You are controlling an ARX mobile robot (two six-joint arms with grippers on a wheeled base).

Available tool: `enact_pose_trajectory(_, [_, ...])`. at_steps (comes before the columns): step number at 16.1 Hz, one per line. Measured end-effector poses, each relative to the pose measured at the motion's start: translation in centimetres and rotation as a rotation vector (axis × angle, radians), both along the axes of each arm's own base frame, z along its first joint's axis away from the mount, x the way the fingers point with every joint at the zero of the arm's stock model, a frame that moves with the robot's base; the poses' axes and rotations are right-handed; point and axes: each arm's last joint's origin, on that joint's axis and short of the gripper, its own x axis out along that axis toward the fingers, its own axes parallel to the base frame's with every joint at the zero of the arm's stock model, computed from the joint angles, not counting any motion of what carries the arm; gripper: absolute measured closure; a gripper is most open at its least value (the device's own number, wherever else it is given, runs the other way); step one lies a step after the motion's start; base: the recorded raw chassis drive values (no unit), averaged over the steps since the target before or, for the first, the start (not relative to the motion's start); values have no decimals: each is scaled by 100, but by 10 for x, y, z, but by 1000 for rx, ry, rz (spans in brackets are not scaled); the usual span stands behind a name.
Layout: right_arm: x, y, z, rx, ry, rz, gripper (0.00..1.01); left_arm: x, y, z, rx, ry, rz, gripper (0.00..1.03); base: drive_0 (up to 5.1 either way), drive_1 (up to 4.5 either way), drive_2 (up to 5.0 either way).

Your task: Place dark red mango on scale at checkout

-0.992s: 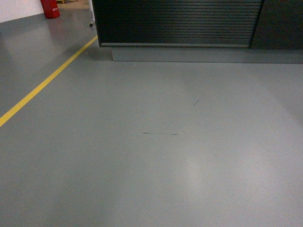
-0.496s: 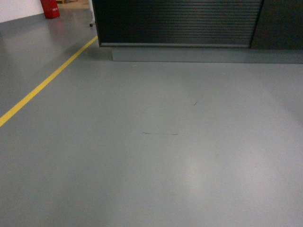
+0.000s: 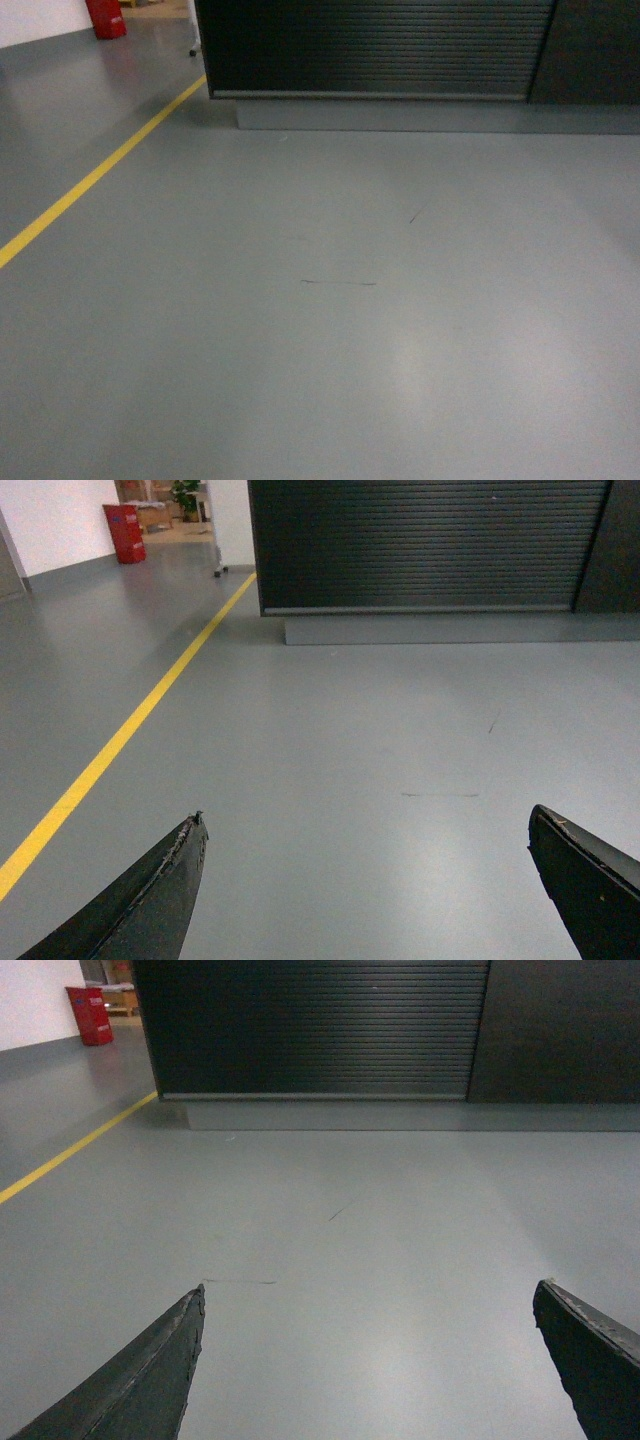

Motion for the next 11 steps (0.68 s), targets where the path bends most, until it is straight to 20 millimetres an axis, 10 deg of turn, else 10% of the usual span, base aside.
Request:
enact_pose_trajectory(4, [0, 0, 0, 0, 0, 0, 3, 0, 0, 0, 0, 0, 0, 5, 0, 0, 0])
enact_pose_trajectory(11, [0, 0, 0, 0, -2, 0, 3, 0, 0, 0, 0, 0, 0, 5, 8, 437, -422])
